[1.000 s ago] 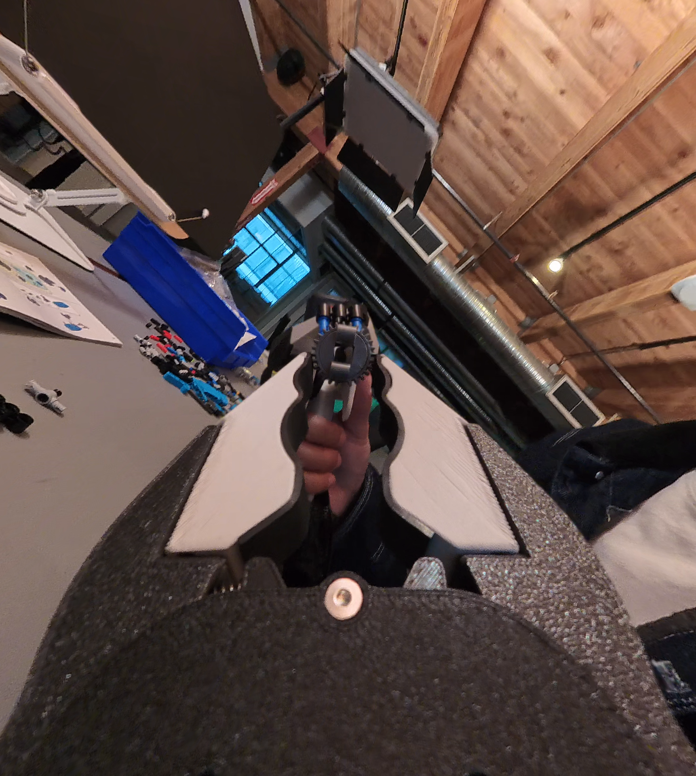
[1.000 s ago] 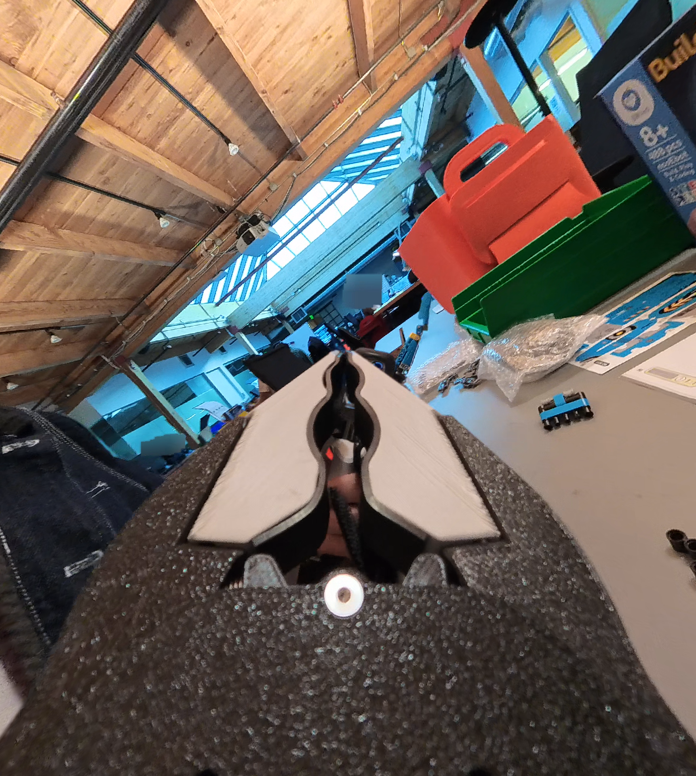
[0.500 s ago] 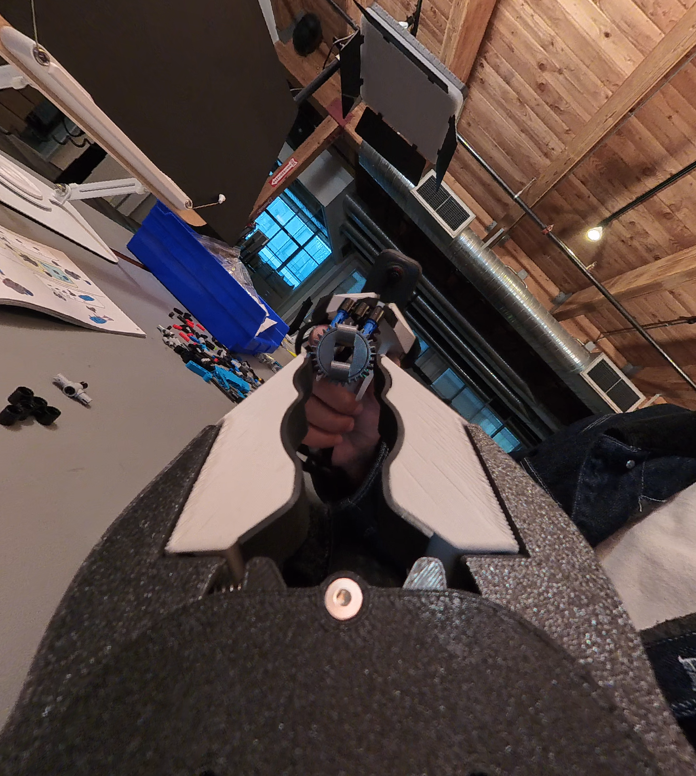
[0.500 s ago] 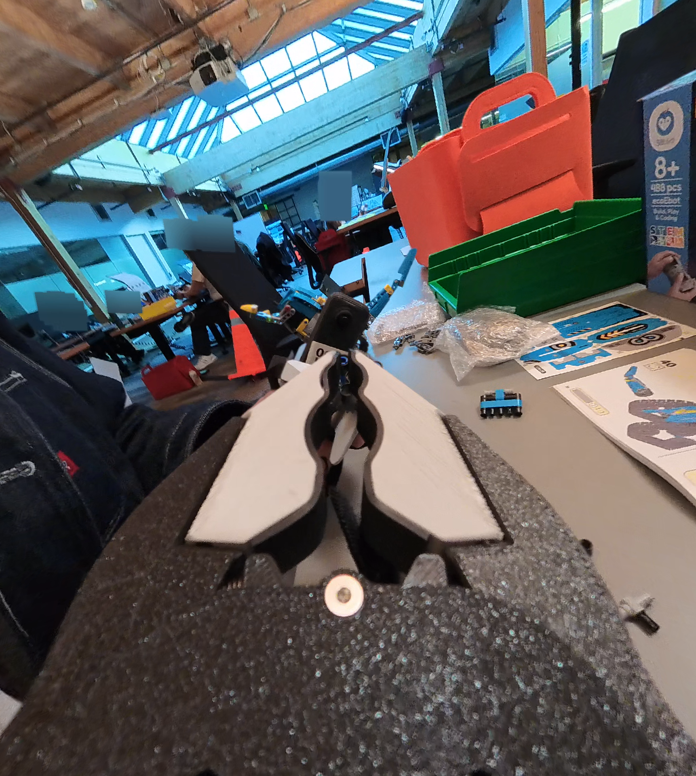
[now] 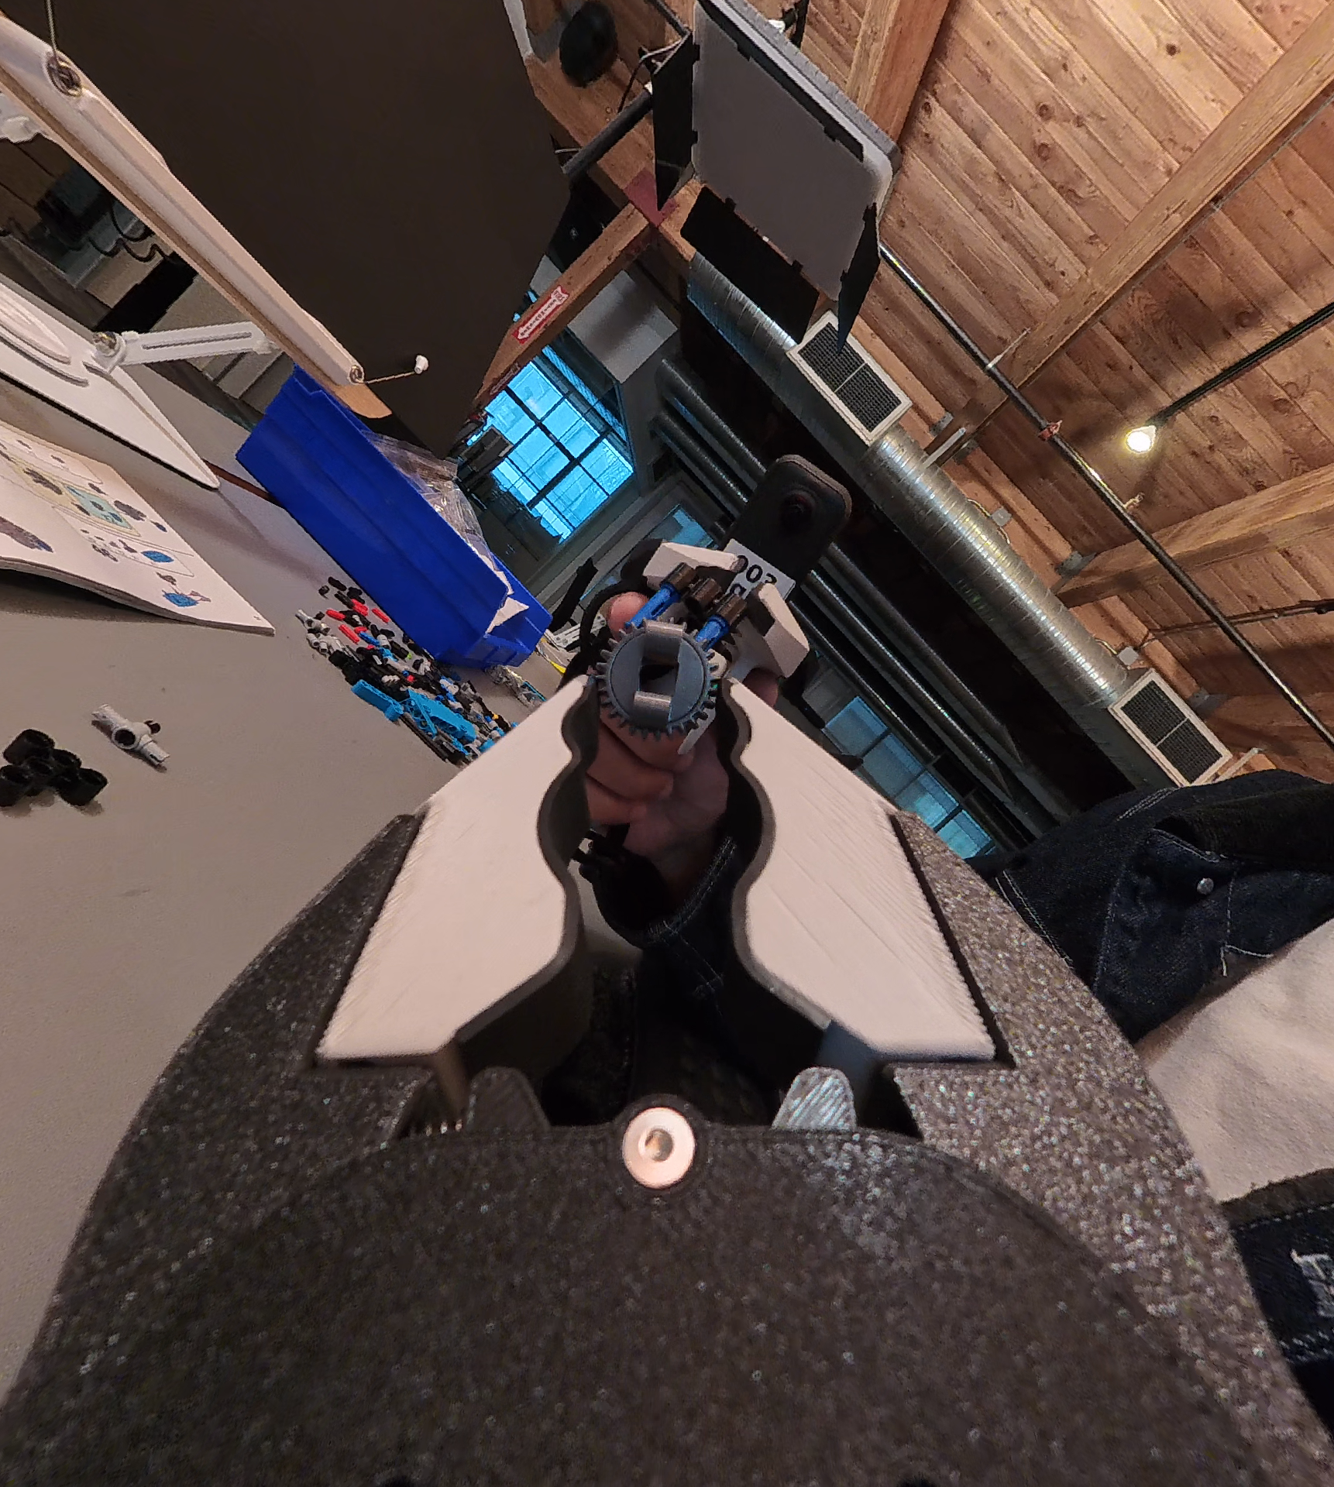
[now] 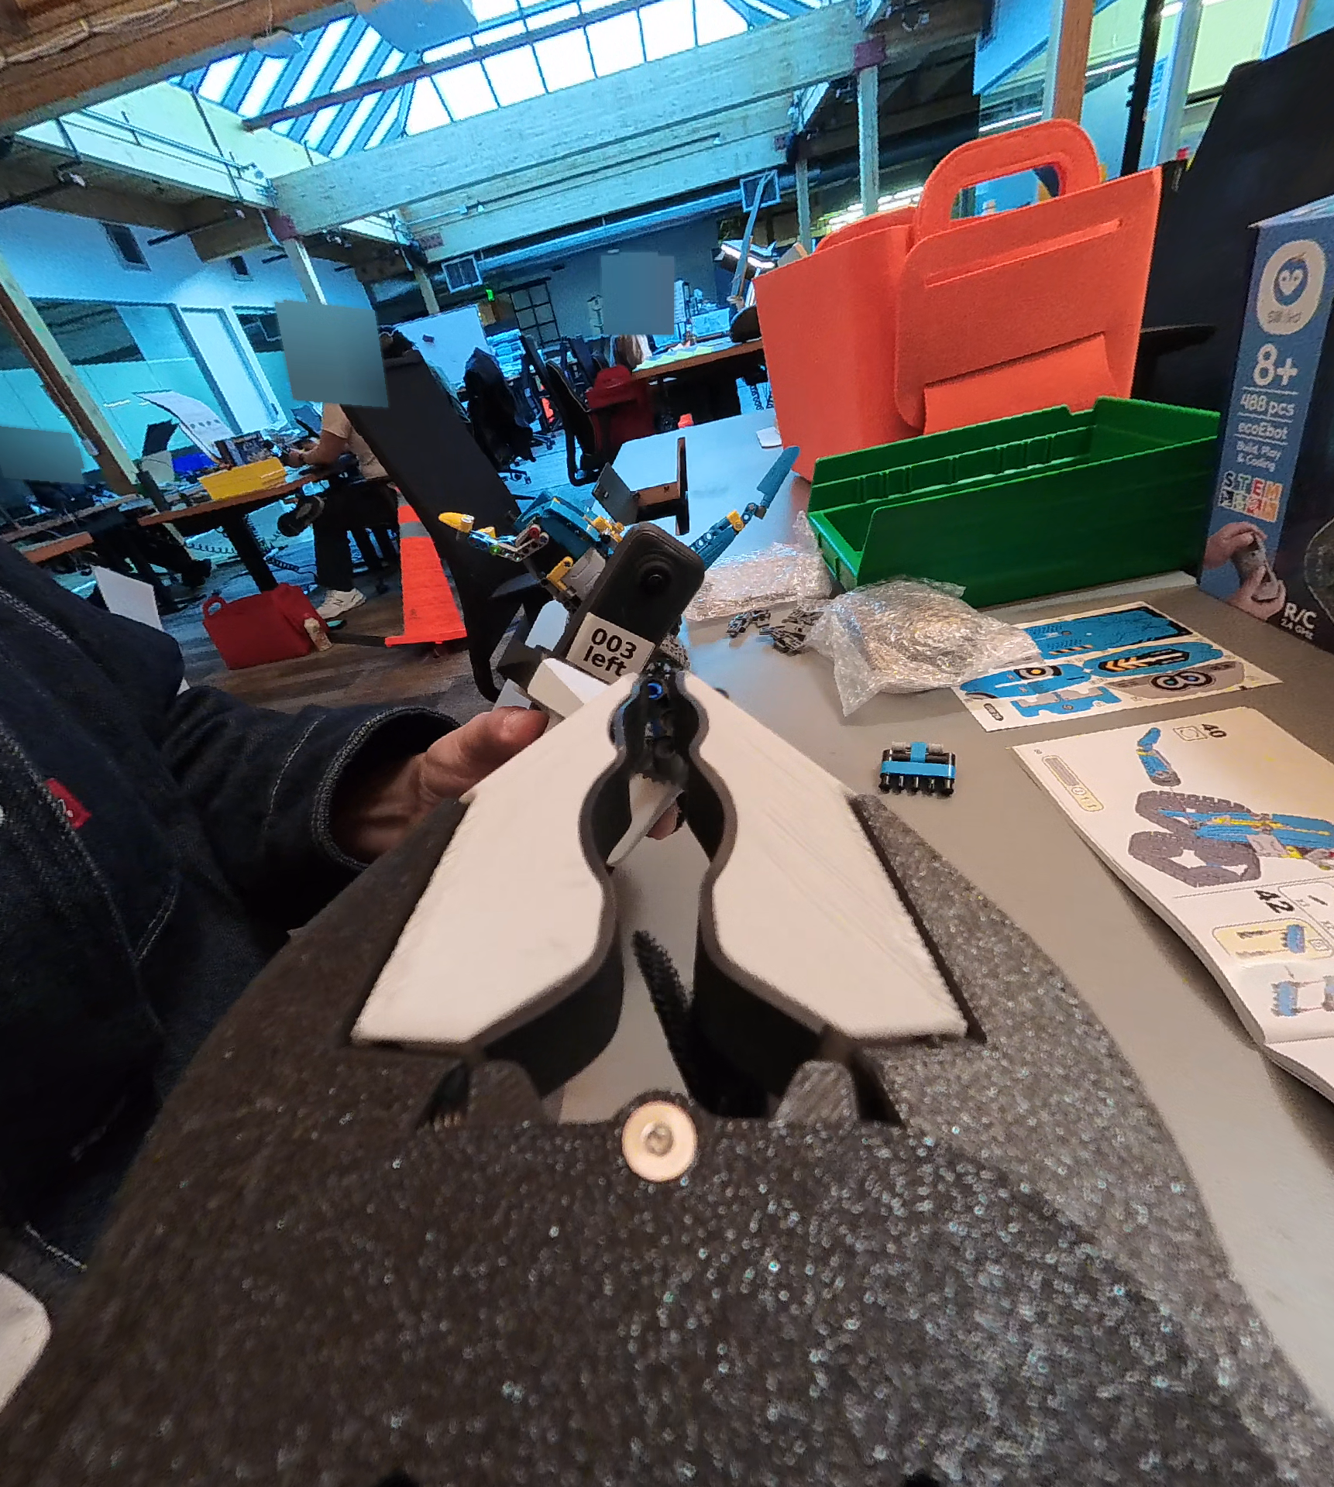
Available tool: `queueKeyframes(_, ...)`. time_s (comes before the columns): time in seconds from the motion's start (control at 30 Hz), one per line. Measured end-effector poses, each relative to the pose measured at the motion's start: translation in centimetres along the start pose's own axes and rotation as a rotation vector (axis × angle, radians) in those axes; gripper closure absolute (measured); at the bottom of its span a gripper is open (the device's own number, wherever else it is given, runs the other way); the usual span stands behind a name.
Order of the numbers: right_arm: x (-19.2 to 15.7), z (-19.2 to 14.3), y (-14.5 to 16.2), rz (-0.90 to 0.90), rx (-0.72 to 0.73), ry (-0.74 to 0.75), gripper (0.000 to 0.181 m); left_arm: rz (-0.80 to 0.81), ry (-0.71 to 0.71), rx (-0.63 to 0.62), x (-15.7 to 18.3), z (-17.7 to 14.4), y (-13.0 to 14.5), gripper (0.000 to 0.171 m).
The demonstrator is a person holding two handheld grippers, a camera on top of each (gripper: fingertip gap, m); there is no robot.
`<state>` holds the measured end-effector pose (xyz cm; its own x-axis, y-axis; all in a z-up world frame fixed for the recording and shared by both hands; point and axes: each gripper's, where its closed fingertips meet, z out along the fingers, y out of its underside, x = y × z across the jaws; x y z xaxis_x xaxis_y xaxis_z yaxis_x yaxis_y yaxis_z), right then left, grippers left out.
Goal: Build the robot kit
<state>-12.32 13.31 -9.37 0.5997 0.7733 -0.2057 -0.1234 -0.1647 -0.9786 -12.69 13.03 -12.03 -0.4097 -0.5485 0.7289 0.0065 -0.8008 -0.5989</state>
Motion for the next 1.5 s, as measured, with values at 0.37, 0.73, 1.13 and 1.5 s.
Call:
queueKeyframes(0.37,-0.1,-0.7,0.4,-0.037,-0.047,-0.029,0.175,0.000,0.002,-0.020,0.0,0.2,0.3,0.143)
queueKeyframes(0.73,0.6,-1.4,2.2,-0.057,-0.103,-0.028,0.175,0.050,-0.102,-0.110,-1.6,0.3,1.5,0.144)
queueKeyframes(1.13,3.2,-2.3,12.5,0.039,-0.499,0.003,0.172,-0.002,-0.343,-0.421,-6.8,0.1,5.8,0.144)
queueKeyframes(1.5,4.2,-2.2,6.5,-0.499,-0.319,0.270,0.174,0.028,-0.225,-0.371,-5.0,-0.8,4.0,0.143)
